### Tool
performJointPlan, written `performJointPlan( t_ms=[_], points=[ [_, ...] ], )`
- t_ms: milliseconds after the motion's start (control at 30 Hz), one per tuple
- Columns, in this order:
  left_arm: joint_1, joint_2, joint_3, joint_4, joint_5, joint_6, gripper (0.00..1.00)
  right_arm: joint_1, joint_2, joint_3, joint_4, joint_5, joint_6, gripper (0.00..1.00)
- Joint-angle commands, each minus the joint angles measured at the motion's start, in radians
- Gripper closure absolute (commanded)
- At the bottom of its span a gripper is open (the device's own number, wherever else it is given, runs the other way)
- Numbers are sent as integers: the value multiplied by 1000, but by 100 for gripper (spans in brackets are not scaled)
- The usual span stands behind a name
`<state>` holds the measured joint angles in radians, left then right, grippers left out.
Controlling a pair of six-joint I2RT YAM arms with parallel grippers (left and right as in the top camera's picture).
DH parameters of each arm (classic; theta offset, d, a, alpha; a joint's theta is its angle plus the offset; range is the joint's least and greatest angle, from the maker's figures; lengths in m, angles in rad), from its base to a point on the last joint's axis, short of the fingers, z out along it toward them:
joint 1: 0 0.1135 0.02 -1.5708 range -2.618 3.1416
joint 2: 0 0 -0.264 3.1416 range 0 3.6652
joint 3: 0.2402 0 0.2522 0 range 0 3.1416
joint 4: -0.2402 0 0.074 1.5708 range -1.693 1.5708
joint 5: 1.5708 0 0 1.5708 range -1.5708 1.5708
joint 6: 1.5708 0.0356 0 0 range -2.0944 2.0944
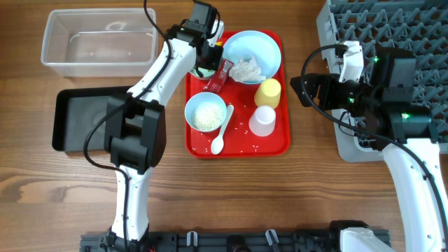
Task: Sort waste into correct bins and load items into the dishwasher rack
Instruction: 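Reach the left gripper into the green bowl and grasp the yellow wrapper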
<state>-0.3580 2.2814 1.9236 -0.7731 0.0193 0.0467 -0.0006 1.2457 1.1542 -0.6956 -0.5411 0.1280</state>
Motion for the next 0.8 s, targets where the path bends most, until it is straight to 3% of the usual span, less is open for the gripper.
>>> performJointPlan(
  t_ms=[0, 367, 467, 567, 667, 767],
  points=[
    [7, 2, 10, 3, -10, -3, 96, 3, 9, 17, -2, 11, 6, 0],
    [8, -239, 10, -4, -21, -55, 96, 3, 9, 17, 0, 27, 5, 0],
    [16, -193, 6, -8, -22, -73, 55, 3, 9, 17, -3, 26, 5, 0],
    [24, -119, 6, -21, -40, -142, 34, 3, 9, 17, -8, 26, 5, 0],
    [33, -66, 6, -35, -40, -168, 27, 3, 9, 17, -10, 26, 5, 0],
    [35, -22, 6, -33, -40, -168, 27, 3, 9, 17, -9, 27, 5, 0]
  ],
)
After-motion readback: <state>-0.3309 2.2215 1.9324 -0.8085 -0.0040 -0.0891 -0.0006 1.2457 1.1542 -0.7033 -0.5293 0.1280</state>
